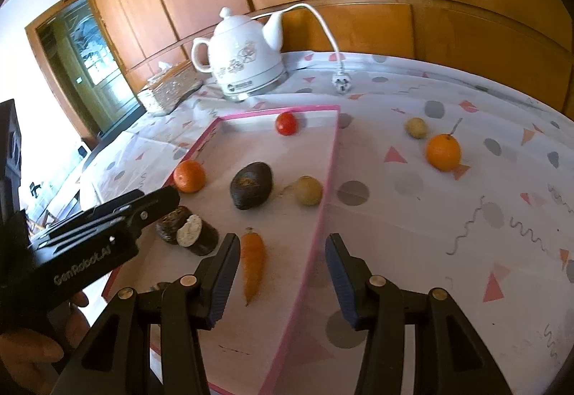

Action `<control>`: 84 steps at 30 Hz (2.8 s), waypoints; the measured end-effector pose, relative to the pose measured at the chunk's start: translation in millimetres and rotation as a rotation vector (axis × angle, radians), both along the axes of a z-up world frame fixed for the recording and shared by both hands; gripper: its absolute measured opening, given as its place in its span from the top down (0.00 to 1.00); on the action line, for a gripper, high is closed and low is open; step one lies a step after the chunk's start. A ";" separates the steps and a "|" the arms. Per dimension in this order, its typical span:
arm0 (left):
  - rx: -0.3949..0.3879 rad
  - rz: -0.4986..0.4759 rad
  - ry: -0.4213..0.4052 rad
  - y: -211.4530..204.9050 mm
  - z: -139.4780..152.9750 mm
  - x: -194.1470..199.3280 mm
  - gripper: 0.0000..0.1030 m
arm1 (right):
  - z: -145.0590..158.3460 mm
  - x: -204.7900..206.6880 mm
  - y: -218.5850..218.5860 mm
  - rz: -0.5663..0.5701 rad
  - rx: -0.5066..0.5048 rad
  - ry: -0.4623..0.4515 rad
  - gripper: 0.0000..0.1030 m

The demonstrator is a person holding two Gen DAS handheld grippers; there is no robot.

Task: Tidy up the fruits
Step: 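Grasp the orange mandarin with the right gripper while the left moves toward the beige fruit, then grasp the small beige round fruit with the left gripper while the right holds the mandarin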

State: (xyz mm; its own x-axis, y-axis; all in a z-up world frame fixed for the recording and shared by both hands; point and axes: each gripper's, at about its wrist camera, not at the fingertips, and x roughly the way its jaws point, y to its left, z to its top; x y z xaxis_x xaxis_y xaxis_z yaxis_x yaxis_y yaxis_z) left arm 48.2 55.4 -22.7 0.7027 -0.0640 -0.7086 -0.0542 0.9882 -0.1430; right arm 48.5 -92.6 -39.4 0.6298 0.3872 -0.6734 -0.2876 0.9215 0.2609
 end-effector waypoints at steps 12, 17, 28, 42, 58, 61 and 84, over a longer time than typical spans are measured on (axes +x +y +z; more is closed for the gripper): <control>0.017 -0.060 0.009 -22.4 -1.3 -0.4 0.51 | -2.5 3.1 -28.8 -0.089 -0.004 -0.001 0.51; 0.023 -0.081 0.016 -30.5 -2.7 2.1 0.51 | -5.0 7.6 -42.0 -0.126 -0.009 0.003 0.51; 0.035 -0.129 0.024 -49.5 -3.7 8.9 0.51 | -12.0 19.8 -76.0 -0.211 -0.026 0.014 0.51; 0.029 -0.181 0.042 -73.5 -7.4 22.3 0.51 | -19.1 49.6 -101.5 -0.281 -0.056 0.015 0.51; -0.001 -0.211 0.033 -90.4 -1.3 45.0 0.51 | -20.4 99.8 -109.0 -0.302 -0.078 0.015 0.45; -0.004 -0.218 0.033 -94.9 -0.5 51.9 0.51 | -24.6 112.1 -104.3 -0.293 -0.096 0.024 0.45; -0.070 -0.267 0.136 -146.4 -18.1 133.7 0.56 | -35.0 94.9 -138.2 -0.375 -0.169 0.040 0.63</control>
